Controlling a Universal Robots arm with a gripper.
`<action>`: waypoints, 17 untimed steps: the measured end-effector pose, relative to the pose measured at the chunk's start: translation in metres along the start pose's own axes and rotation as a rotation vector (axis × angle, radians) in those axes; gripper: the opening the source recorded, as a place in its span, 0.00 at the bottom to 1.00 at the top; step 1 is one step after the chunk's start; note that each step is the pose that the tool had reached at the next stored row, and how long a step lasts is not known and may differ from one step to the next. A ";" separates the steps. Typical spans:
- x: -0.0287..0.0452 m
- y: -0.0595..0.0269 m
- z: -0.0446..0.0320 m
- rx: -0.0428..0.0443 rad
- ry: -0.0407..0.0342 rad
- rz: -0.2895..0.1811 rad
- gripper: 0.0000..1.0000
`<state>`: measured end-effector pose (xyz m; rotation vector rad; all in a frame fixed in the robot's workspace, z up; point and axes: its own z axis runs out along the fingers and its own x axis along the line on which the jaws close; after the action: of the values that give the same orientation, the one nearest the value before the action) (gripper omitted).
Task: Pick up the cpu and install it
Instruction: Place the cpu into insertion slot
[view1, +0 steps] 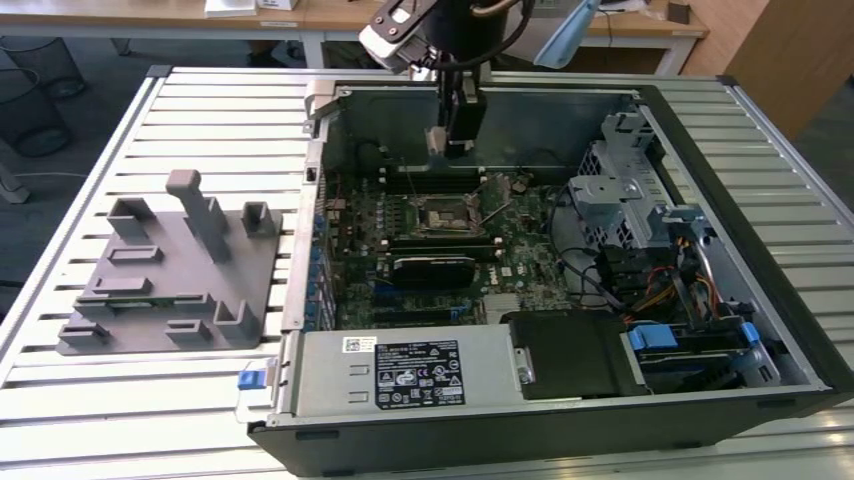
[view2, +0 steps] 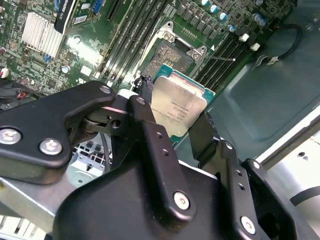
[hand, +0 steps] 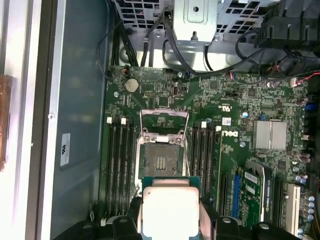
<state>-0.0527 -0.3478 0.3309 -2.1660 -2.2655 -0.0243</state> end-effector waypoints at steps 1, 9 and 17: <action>-0.0001 0.0008 0.0012 0.0000 0.0001 0.000 0.54; -0.0004 0.0041 0.0154 0.0002 -0.0003 0.000 0.54; -0.0006 0.0041 0.0252 0.0004 -0.0004 0.000 0.54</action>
<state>-0.0484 -0.3478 0.3058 -2.1661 -2.2654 -0.0235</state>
